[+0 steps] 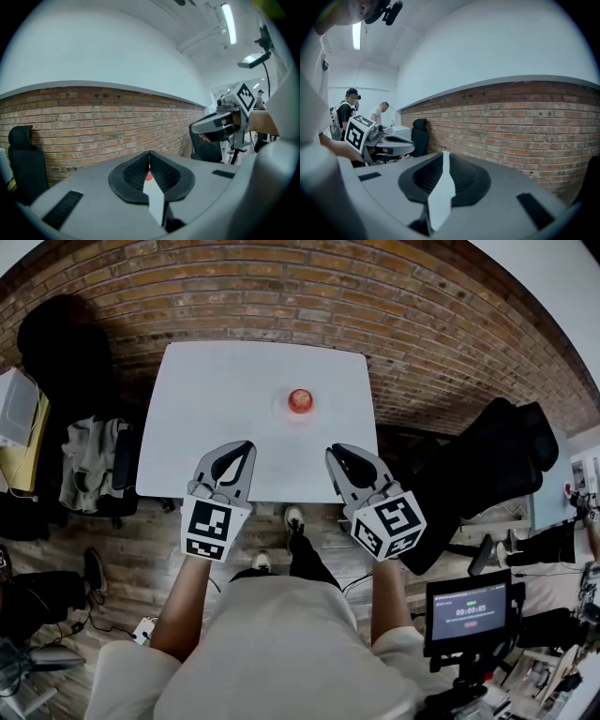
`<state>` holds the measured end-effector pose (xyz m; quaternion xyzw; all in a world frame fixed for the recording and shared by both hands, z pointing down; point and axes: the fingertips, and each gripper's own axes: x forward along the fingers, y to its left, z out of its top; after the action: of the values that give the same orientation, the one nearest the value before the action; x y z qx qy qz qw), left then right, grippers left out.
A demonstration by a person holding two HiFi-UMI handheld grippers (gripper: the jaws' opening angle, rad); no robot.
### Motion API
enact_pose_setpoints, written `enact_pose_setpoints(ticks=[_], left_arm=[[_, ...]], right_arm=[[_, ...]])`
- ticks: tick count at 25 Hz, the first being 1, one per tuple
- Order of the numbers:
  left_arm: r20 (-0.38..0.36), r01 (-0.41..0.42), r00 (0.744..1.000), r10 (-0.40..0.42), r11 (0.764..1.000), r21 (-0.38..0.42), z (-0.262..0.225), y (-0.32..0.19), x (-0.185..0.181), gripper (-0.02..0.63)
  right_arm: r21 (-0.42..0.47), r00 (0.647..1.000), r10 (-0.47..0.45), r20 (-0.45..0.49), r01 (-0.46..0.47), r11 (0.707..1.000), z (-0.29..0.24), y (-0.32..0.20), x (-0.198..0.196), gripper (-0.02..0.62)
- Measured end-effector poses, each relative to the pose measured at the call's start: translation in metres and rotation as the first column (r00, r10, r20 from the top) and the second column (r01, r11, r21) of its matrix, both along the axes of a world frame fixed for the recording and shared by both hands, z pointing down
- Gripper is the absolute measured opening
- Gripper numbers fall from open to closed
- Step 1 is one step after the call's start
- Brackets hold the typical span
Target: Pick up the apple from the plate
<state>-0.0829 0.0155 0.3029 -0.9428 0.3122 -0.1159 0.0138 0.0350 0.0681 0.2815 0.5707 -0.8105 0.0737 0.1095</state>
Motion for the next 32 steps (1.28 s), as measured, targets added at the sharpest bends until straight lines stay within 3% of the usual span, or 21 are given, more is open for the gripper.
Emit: enact_pose_setpoints(ticks=[15, 32], left_arm=[[0.007, 0.065, 0.998, -0.065, 0.997, -0.041, 0.014, -0.045, 0.041, 0.006], [0.041, 0.118, 0.993, -0.114, 0.986, -0.113, 0.043, -0.079, 0.054, 0.006]], right_arm=[[-0.065, 0.995, -0.1, -0.004, 0.1, 0.993, 0.024, -0.066, 0.038, 0.028], [-0.168, 0.98, -0.197, -0.002, 0.194, 0.966, 0.072, -0.119, 0.038, 0.044]])
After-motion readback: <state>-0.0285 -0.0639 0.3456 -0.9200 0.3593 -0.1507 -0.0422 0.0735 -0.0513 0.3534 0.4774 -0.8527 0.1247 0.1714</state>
